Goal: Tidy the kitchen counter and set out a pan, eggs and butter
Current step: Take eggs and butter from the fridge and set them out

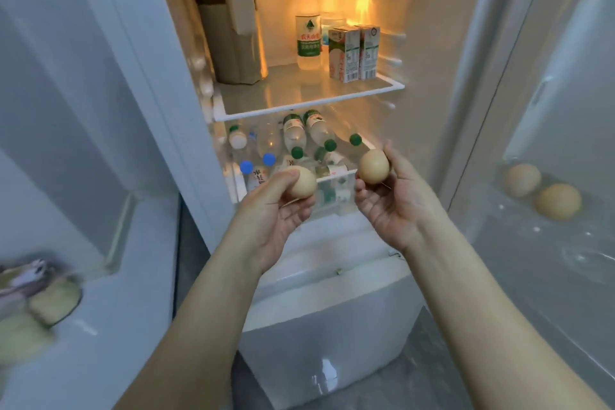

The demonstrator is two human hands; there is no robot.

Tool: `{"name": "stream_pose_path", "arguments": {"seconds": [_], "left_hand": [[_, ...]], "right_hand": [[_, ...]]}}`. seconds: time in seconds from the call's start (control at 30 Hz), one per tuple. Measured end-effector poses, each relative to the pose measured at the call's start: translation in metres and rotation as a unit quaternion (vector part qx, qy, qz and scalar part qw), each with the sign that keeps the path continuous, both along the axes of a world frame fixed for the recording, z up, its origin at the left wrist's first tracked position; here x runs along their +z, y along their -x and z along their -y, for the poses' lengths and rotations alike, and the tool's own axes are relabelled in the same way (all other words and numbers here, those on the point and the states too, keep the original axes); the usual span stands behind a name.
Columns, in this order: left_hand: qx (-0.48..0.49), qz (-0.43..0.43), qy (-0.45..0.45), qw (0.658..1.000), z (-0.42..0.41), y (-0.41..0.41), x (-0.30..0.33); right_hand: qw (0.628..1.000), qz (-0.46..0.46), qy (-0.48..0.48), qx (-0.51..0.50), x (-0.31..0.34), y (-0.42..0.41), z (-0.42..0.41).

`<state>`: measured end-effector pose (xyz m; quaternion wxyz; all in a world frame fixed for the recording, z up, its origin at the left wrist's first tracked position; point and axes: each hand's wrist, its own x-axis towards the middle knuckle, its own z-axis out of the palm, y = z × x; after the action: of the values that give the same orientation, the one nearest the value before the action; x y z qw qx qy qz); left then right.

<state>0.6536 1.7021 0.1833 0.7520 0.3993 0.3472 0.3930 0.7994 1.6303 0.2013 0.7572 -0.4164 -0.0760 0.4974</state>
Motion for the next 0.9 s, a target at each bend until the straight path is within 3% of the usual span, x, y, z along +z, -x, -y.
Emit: {"name": "stream_pose_path", "arguments": {"seconds": [0.4,0.7,0.9], "left_hand": [[0.240,-0.067,0.039,0.968,0.102,0.137,-0.038],[0.449,-0.095,0.090,0.884,0.226,0.253,-0.048],[0.573,-0.098,0.108,0.807,0.361,0.316,-0.049]], "right_hand": [[0.960,0.036,0.068,0.269,-0.062,0.128,-0.003],[0.876,0.065,0.086,0.470,-0.081,0.267,0.055],[0.800,0.080,0.072,0.591,-0.073,0.361,0.160]]}}
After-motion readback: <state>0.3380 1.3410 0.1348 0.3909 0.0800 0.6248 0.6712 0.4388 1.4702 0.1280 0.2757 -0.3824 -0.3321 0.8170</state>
